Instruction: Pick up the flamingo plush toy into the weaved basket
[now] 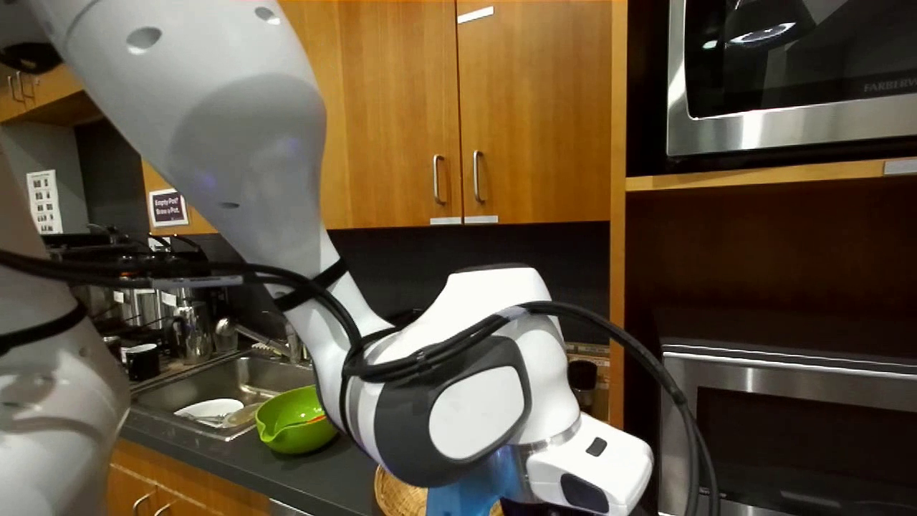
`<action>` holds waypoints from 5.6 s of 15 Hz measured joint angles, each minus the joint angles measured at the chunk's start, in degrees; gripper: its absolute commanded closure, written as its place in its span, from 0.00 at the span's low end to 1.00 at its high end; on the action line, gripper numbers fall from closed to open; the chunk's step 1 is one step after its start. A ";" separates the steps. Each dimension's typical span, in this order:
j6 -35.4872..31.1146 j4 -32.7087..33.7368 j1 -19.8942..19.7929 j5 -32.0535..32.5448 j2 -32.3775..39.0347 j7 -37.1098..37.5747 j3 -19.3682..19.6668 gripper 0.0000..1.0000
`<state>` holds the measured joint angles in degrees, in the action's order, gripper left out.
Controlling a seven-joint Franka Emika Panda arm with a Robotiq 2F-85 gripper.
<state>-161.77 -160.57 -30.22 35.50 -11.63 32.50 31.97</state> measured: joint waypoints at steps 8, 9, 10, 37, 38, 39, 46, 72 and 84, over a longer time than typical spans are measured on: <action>-9.21 1.62 17.67 -5.56 -2.37 -6.40 13.37 0.95; -8.31 1.73 19.31 -4.94 -3.04 -6.30 14.87 0.95; -7.11 1.79 20.31 -3.64 -3.67 -6.04 15.96 0.95; 12.53 1.97 18.39 -21.80 -16.44 0.70 12.44 0.95; 12.52 1.84 17.50 -23.88 -16.20 -0.43 11.30 0.95; 12.52 1.79 15.81 -26.75 -15.71 -2.58 9.45 0.95; 11.64 1.83 5.98 -30.14 -15.84 -9.83 -11.26 0.95; 37.14 1.73 18.09 -27.88 -19.83 -13.08 -32.14 0.95; 35.46 1.81 18.25 -21.78 -14.52 -9.10 -33.34 0.95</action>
<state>-126.31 -158.76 -11.96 13.72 -26.15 23.39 -1.37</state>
